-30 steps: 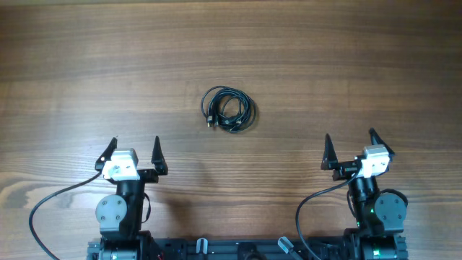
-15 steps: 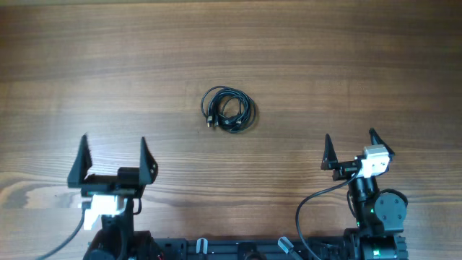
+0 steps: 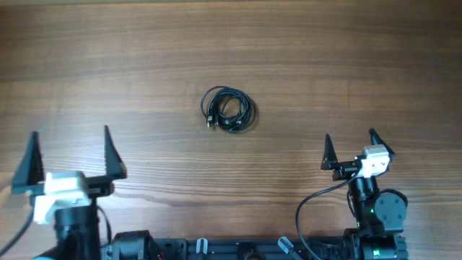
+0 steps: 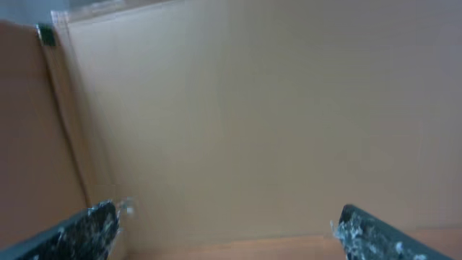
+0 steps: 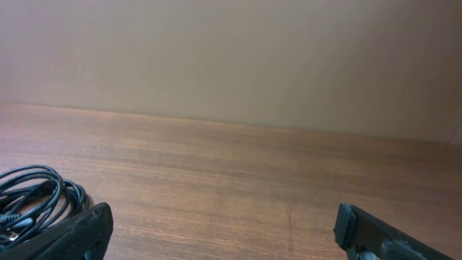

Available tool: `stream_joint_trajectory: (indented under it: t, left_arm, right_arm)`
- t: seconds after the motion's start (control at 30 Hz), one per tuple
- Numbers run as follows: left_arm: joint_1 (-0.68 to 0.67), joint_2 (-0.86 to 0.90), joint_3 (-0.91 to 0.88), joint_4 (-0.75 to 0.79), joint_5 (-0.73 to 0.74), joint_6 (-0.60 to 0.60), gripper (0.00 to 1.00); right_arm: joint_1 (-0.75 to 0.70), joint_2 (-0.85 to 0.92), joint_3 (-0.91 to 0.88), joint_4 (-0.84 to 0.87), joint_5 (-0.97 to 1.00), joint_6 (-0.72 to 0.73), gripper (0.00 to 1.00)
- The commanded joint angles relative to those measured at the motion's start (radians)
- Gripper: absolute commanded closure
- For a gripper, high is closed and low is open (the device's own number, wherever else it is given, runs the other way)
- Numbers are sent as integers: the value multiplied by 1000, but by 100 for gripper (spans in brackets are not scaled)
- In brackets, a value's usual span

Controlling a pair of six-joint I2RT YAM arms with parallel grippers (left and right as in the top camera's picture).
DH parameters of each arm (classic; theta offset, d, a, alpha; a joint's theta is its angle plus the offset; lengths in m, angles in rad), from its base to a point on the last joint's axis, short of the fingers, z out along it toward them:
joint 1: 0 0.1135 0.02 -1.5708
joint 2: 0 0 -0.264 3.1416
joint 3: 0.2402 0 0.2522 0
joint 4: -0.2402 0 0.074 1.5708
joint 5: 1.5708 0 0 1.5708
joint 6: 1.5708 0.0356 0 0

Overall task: Untangle cables
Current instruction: 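Move the left gripper over the black cable coil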

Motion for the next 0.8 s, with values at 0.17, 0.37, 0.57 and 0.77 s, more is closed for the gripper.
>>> stream_joint_trajectory:
  t: [0.17,0.37,0.57,0.77]
  left_arm:
    - [7,296,321,-516,254,-257,0]
    - [7,416,320,-537,689,-299,0]
    - [5,711,389,-630,625,-426,0]
    - [1,1192,404,-649,640,-678,0]
  right_arm:
    - [-5,-6,-1,3,14,-17,0]
    - [-5,-6,-2,3,14,-17,0]
    - [-5,-6,-2,2,14,-17,0]
    - [-5,-6,-2,2,13,-17,0]
